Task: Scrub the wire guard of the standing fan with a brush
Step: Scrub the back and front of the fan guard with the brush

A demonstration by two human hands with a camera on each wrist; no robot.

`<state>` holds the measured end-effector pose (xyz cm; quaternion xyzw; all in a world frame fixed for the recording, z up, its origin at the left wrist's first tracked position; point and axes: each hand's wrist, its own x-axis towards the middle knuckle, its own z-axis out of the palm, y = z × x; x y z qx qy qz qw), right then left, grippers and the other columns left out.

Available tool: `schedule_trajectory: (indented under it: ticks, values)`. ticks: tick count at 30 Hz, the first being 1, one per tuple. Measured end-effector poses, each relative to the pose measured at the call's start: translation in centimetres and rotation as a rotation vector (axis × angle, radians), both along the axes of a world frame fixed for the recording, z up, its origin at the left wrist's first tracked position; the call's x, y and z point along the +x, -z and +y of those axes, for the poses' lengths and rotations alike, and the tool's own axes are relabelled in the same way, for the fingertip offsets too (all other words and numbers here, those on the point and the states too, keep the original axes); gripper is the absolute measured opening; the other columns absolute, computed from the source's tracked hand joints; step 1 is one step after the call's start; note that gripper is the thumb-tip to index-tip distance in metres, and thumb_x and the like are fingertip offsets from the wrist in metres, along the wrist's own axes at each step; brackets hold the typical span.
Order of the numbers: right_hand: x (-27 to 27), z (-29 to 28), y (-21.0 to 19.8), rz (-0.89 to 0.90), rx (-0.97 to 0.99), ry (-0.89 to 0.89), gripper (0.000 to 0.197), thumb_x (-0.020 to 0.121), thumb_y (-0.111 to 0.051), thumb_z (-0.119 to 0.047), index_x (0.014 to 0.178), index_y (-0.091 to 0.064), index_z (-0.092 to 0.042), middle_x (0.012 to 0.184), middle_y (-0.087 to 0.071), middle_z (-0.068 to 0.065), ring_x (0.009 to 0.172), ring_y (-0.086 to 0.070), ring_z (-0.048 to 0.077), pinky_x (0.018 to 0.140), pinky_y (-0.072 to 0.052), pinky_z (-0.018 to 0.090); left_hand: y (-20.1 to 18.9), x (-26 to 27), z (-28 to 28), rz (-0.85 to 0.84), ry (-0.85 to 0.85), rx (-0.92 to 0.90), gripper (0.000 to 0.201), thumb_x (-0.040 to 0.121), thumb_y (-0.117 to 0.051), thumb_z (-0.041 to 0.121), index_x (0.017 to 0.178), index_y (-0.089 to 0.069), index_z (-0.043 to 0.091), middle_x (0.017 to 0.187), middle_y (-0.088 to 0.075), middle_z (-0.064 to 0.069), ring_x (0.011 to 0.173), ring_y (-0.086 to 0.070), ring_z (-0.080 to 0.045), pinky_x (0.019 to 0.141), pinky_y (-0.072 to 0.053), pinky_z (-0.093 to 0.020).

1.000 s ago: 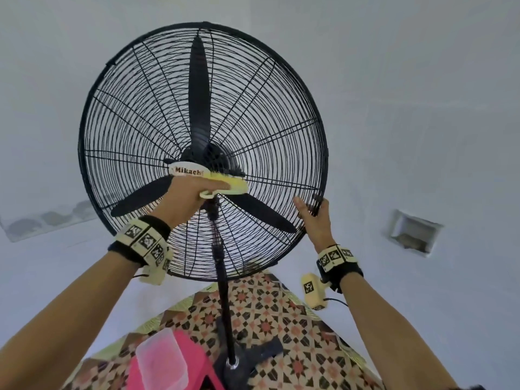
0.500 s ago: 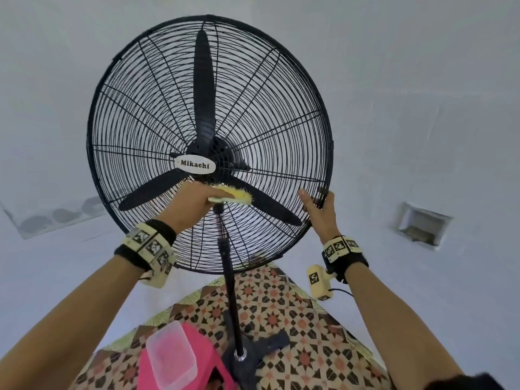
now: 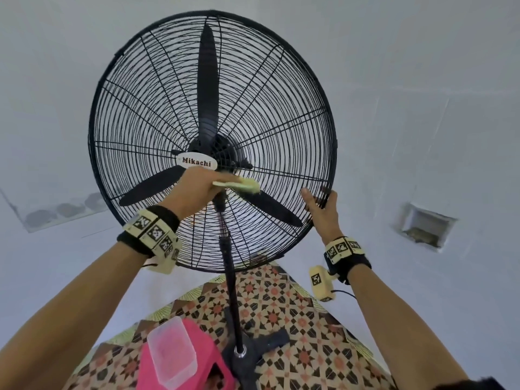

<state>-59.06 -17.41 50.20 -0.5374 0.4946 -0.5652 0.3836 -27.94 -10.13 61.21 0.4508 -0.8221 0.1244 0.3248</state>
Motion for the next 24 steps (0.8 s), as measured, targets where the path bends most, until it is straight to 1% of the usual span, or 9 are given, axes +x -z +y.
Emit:
schedule_trajectory:
  ticks: [4,6,8,10,12,14,19,21,24]
  values:
    - [-0.1,0.1,0.1,0.021,-0.001,-0.014,0.083,0.079,-0.068,-0.076,0.139,-0.035,-0.030,0.123,-0.061,-0.008,0.120,-0.060,0.021,0.112,-0.044,0.050,1.4,-1.2,-0.5,-0.033,-0.020,0.011,0.053,0.087,-0.073,-0.007,0.126,-0.075,0.029,0.117,-0.077,-0.004,0.097,-0.074,-0.020,0.096,-0.057,-0.036]
    - [-0.2,0.1,-0.1,0.022,-0.010,0.001,0.082,0.080,-0.068,-0.073,0.140,-0.036,-0.027,0.123,-0.061,-0.009,0.120,-0.059,0.021,0.112,-0.044,0.049,2.1,-1.1,-0.7,-0.125,-0.067,0.110,0.050,0.090,-0.074,0.000,0.127,-0.073,0.032,0.113,-0.079,-0.002,0.090,-0.074,-0.015,0.095,-0.053,-0.029]
    - [-0.2,0.1,-0.3,0.022,-0.014,0.007,0.082,0.082,-0.068,-0.071,0.142,-0.036,-0.025,0.129,-0.060,-0.005,0.121,-0.058,0.020,0.112,-0.044,0.048,1.2,-0.8,-0.7,-0.170,-0.074,0.161,0.036,0.096,-0.071,0.013,0.128,-0.073,0.031,0.100,-0.080,0.000,0.067,-0.063,-0.002,0.079,-0.050,-0.019]
    - [0.0,0.3,-0.4,0.029,-0.015,-0.002,0.080,0.085,-0.067,-0.068,0.143,-0.034,-0.024,0.132,-0.059,-0.003,0.121,-0.057,0.020,0.112,-0.043,0.045,-0.3,-1.0,-0.7,-0.094,-0.020,0.074,0.030,0.097,-0.070,0.017,0.125,-0.074,0.029,0.094,-0.080,0.001,0.059,-0.054,0.001,0.069,-0.048,-0.020]
    - [0.0,0.5,-0.3,0.042,-0.019,-0.008,0.081,0.085,-0.067,-0.068,0.144,-0.033,-0.024,0.133,-0.058,-0.002,0.121,-0.057,0.020,0.111,-0.043,0.044,-0.9,-1.9,-0.5,0.001,0.058,-0.020,0.032,0.097,-0.070,0.014,0.125,-0.074,0.029,0.109,-0.079,0.005,0.070,-0.066,-0.005,0.075,-0.051,-0.021]
    - [-0.1,0.5,-0.2,0.043,-0.019,-0.012,0.086,0.083,-0.067,-0.071,0.146,-0.033,-0.024,0.138,-0.058,-0.001,0.125,-0.056,0.021,0.113,-0.042,0.044,0.1,-3.0,-0.3,-0.052,0.059,-0.006,0.036,0.095,-0.071,0.007,0.126,-0.074,0.027,0.115,-0.077,0.001,0.082,-0.073,-0.012,0.087,-0.054,-0.025]
    - [-0.2,0.6,-0.3,0.039,-0.001,-0.013,0.093,0.080,-0.067,-0.075,0.149,-0.029,-0.024,0.147,-0.053,0.003,0.131,-0.053,0.024,0.116,-0.039,0.046,1.3,-2.5,-0.1,-0.246,-0.081,0.158,0.029,0.100,-0.066,0.023,0.127,-0.073,0.032,0.091,-0.079,0.000,0.070,-0.066,-0.013,0.079,-0.058,-0.040]
    - [-0.1,0.6,-0.4,0.040,0.000,-0.018,0.096,0.079,-0.066,-0.078,0.150,-0.028,-0.025,0.147,-0.053,0.003,0.131,-0.053,0.025,0.115,-0.039,0.046,0.2,-2.7,-0.3,-0.124,-0.007,0.079,0.030,0.098,-0.067,0.020,0.125,-0.074,0.030,0.098,-0.080,0.000,0.071,-0.068,-0.010,0.077,-0.058,-0.032]
    - [0.0,0.9,-0.3,0.039,-0.007,-0.027,0.094,0.080,-0.066,-0.075,0.149,-0.028,-0.024,0.143,-0.055,0.002,0.126,-0.055,0.022,0.113,-0.040,0.043,-0.6,-3.9,-0.5,-0.031,0.079,-0.010,0.034,0.096,-0.070,0.010,0.125,-0.075,0.026,0.119,-0.076,0.002,0.091,-0.069,-0.004,0.090,-0.051,-0.021]
